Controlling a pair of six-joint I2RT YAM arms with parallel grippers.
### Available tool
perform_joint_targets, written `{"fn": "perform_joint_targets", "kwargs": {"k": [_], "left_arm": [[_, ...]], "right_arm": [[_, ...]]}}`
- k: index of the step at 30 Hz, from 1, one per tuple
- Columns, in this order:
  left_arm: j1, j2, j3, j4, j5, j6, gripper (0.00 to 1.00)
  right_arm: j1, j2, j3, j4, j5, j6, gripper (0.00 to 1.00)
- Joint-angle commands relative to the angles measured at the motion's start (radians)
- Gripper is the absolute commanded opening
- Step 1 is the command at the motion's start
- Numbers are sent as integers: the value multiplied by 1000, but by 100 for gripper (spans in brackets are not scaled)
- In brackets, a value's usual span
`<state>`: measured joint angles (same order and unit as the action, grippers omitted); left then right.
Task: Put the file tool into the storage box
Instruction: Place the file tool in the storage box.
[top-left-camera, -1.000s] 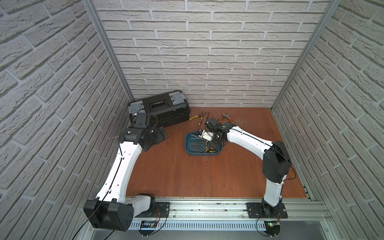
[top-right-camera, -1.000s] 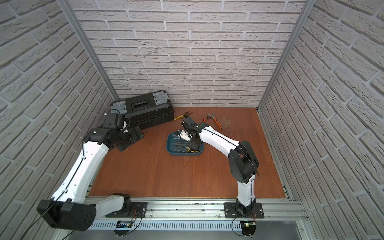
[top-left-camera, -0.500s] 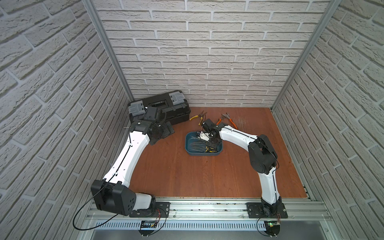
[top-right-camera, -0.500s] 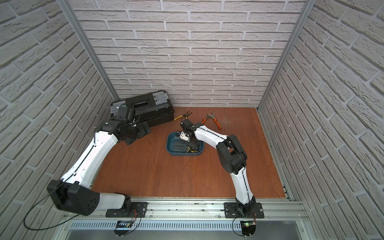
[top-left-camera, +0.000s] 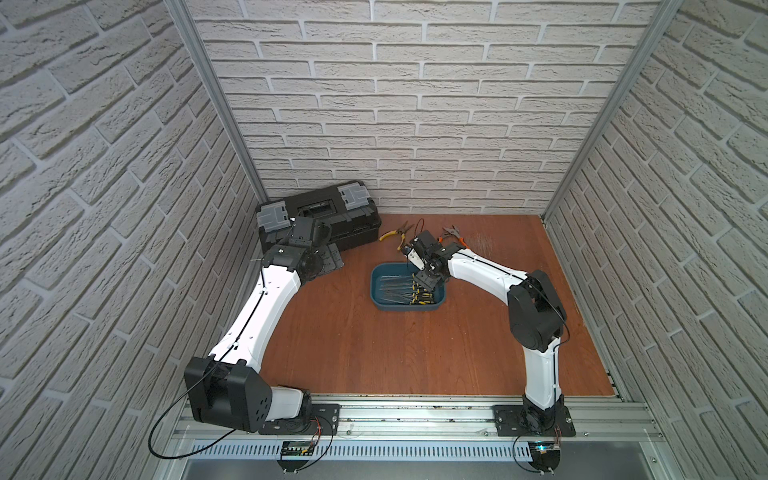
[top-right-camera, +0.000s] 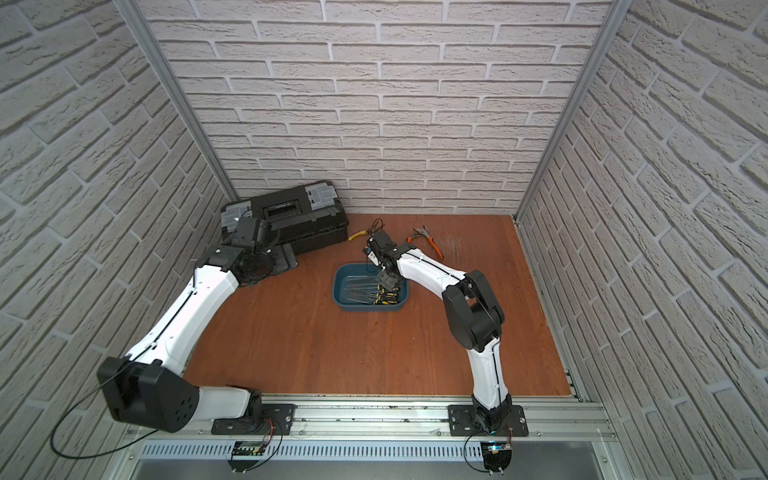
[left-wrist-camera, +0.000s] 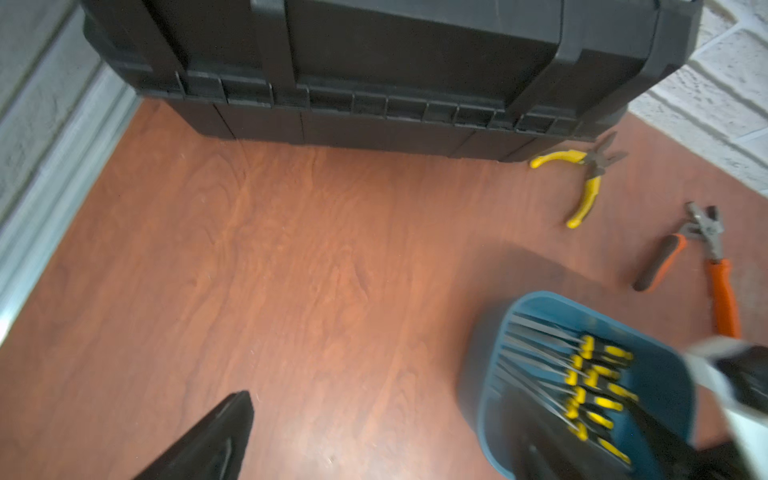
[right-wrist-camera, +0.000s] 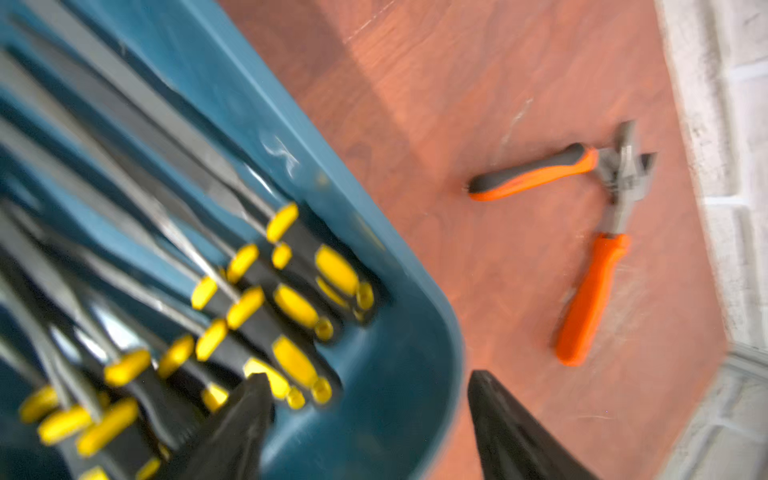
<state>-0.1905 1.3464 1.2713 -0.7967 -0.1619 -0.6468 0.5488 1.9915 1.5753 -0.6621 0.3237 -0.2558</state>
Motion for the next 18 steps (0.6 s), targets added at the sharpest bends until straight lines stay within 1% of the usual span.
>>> {"fn": "perform_joint_targets", "kwargs": {"k": [1,5,8,9,11,12,14,16,18], "left_arm": [[9,-48,-80,180,-86,203,98],[14,-89,-228,361,-141,396,98],[20,-103,-341,489,-273,460,98],[31,-106,-376,533,-287,471,98],[65,-113,-480,687,-243,522,98],[84,-114,-522,758,-221,538,98],[136,-113,-592,902,-210,527,98],[192,-107,-659,1033,-133,511,98],[230,-75,-727,1169,-103,495,98]], "right_arm": [[-23,-179,-71,98,68,181,100],[-59,-328,-214,153,134,358,100],[-97,-450,-371,217,242,506,99],[-120,-486,-425,240,258,550,99],[-173,-559,-551,308,257,627,99],[-192,-584,-601,348,257,631,99],[-225,-609,-692,446,281,587,99],[-248,-592,-720,484,318,544,99],[-289,-554,-733,521,339,519,99]]}}
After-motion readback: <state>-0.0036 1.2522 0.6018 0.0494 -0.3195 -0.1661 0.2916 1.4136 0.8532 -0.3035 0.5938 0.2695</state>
